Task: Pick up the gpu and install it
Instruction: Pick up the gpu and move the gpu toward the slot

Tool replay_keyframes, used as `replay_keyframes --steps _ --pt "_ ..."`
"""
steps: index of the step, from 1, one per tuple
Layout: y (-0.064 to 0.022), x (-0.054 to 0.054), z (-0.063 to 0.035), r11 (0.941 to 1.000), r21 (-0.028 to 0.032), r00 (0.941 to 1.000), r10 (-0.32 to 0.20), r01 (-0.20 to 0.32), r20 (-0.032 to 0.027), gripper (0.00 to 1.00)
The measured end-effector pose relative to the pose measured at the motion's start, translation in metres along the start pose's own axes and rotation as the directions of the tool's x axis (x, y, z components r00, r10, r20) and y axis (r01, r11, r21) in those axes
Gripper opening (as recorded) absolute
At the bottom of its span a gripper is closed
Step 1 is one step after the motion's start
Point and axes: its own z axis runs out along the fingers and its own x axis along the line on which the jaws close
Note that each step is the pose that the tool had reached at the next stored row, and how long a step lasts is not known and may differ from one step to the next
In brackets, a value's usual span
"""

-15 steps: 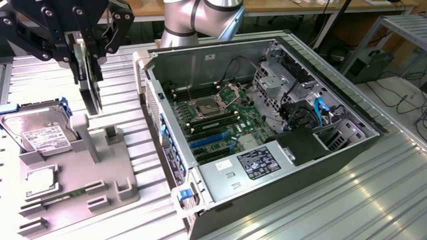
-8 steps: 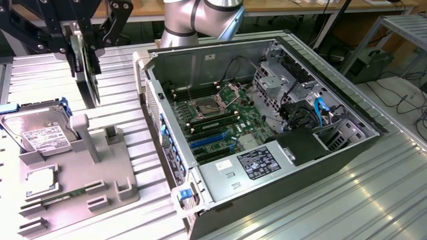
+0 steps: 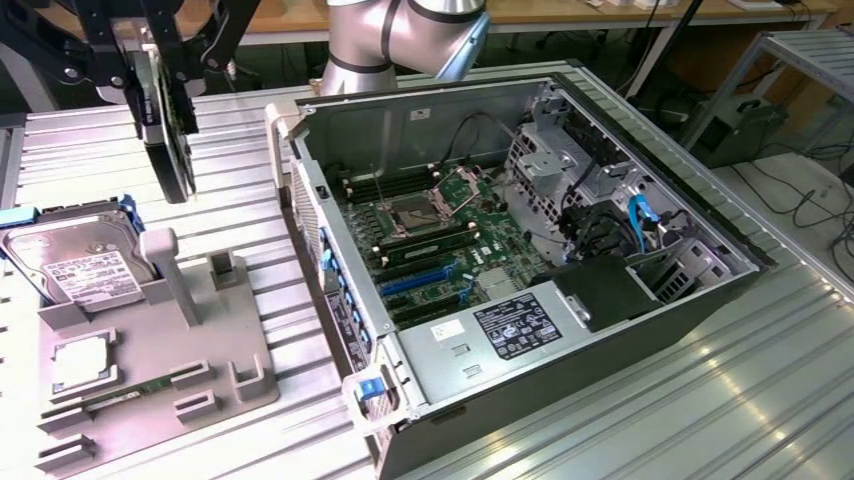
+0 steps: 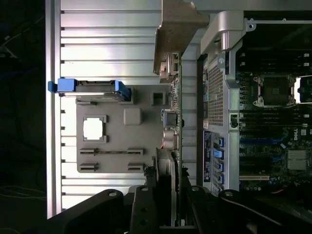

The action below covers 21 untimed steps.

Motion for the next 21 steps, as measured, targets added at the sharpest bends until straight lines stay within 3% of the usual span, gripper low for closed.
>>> replay_keyframes --steps 8,21 --pt "0.0000 -0.002 0.0000 1.0000 0.0001 1.0000 0.000 0.000 0.0001 0.27" --pt "0.0000 -0.014 0.0001 1.0000 0.0000 1.0000 0.000 0.000 0.0001 0.27"
